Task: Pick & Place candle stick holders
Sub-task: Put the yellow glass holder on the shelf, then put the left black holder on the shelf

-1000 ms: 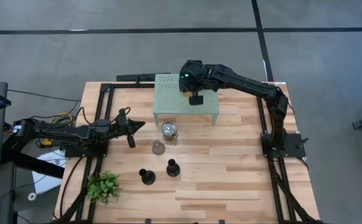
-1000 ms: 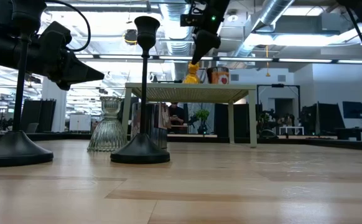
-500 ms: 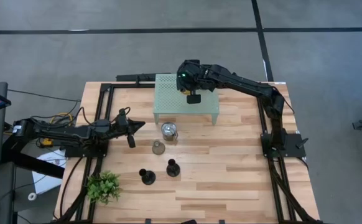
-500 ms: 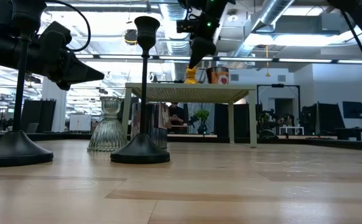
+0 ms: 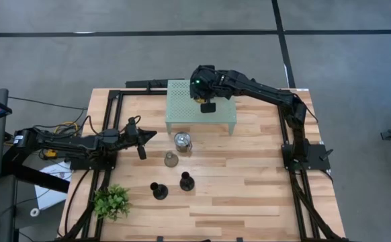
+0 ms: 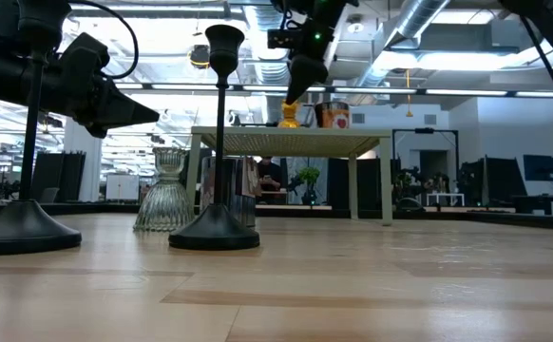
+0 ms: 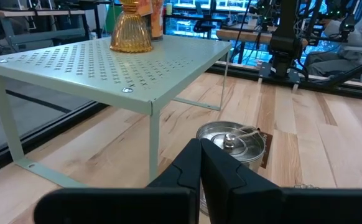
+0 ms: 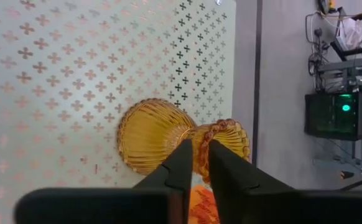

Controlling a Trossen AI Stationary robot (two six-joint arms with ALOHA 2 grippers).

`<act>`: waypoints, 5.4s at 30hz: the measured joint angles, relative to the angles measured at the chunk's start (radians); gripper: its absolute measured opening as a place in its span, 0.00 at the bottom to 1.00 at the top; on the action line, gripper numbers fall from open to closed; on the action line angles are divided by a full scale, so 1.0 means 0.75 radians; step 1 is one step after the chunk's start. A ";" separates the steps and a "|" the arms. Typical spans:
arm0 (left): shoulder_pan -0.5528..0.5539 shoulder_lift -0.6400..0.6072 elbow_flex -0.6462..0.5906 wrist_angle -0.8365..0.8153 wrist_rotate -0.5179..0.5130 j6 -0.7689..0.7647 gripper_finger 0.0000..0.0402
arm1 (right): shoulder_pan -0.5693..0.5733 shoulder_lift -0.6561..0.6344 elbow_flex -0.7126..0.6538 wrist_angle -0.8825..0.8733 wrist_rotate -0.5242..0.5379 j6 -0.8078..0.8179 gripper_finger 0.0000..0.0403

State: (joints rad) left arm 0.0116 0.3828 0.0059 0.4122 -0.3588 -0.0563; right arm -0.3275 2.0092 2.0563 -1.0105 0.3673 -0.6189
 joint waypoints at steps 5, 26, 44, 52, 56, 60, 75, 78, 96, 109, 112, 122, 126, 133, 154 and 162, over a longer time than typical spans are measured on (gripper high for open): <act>0.000 0.000 0.000 -0.001 0.000 0.000 0.02 | 0.001 0.001 -0.001 -0.009 0.005 -0.001 0.19; 0.000 0.000 0.000 -0.005 0.000 0.000 0.02 | 0.038 -0.007 0.103 -0.098 0.071 -0.012 0.29; 0.000 0.000 0.000 -0.006 0.000 0.000 0.02 | 0.145 -0.088 0.365 -0.437 -0.112 0.304 0.27; 0.000 0.000 0.000 -0.006 0.000 0.000 0.02 | 0.106 -0.180 0.363 -0.478 -0.289 0.410 0.22; 0.000 0.000 0.000 -0.006 0.000 0.000 0.02 | 0.122 -0.201 0.362 -0.505 -0.319 0.418 0.20; 0.000 0.000 0.000 -0.006 0.000 0.000 0.02 | 0.135 -0.214 0.363 -0.524 -0.320 0.418 0.18; 0.000 0.000 0.000 -0.012 0.001 -0.007 0.02 | 0.111 -0.212 0.362 -0.627 -0.423 0.467 0.17; 0.000 -0.001 0.000 -0.018 0.001 -0.013 0.02 | 0.111 -0.212 0.362 -0.650 -0.423 0.466 0.17; 0.000 0.087 0.000 -0.038 0.001 -0.051 0.02 | 0.122 -0.644 0.306 -0.653 -0.424 0.527 0.17; 0.000 0.087 0.000 0.002 0.001 -0.051 0.02 | 0.084 -1.287 -1.063 0.294 -0.424 0.501 0.17; 0.000 0.087 0.000 0.003 0.001 -0.051 0.02 | 0.071 -1.410 -1.348 0.564 -0.424 0.568 0.17; 0.000 0.087 0.000 0.031 0.001 -0.051 0.02 | 0.142 -1.472 -1.755 0.956 -0.429 0.921 0.17; 0.000 0.087 0.000 0.057 0.001 -0.050 0.02 | 0.174 -1.406 -1.776 0.952 -0.430 1.031 0.17; 0.000 0.086 0.000 0.072 0.147 -0.040 0.02 | 0.231 -1.252 -1.776 0.951 -0.430 1.037 0.17; -0.001 0.086 0.000 0.250 0.236 -0.039 0.02 | 0.280 -0.948 -1.777 1.279 -0.632 0.952 0.17; -0.001 0.086 0.000 0.257 0.397 -0.037 0.02 | 0.301 -1.057 -1.776 1.164 -0.634 0.988 0.17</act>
State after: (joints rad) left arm 0.0113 0.4473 0.0059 0.6051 -0.0614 -0.0837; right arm -0.1015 1.2167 0.7242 -0.1375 -0.1080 0.1223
